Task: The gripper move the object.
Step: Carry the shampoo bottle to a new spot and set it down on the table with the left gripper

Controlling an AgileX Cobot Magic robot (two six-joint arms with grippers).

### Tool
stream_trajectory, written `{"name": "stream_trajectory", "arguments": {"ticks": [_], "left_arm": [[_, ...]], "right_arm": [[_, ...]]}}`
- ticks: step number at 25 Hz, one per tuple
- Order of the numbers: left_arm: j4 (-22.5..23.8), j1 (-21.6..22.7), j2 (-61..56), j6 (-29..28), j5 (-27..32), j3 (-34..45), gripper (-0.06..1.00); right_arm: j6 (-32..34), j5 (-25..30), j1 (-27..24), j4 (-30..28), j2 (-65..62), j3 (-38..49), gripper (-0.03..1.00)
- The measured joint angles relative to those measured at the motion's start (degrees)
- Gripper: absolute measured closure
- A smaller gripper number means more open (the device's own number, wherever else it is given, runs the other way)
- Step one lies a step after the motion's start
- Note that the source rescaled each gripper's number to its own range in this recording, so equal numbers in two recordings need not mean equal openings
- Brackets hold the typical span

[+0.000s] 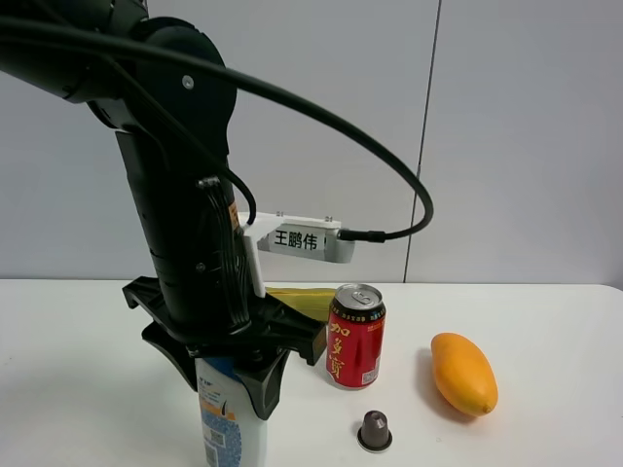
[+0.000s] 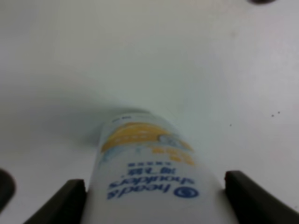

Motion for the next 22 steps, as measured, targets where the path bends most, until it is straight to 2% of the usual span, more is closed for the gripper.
{"name": "stream_trajectory", "arguments": {"ticks": [10,22], "left_arm": [[1.4,0.0,-1.2,4.8,1.1,0.0,0.94],[1.3,0.0,-1.2,21.1,1.1,0.0,0.94]], "right_arm": [[0.0,0.0,0.0,0.0,0.0,0.0,-0.03],[0.0,0.0,0.0,0.0,0.0,0.0,-0.03]]}}
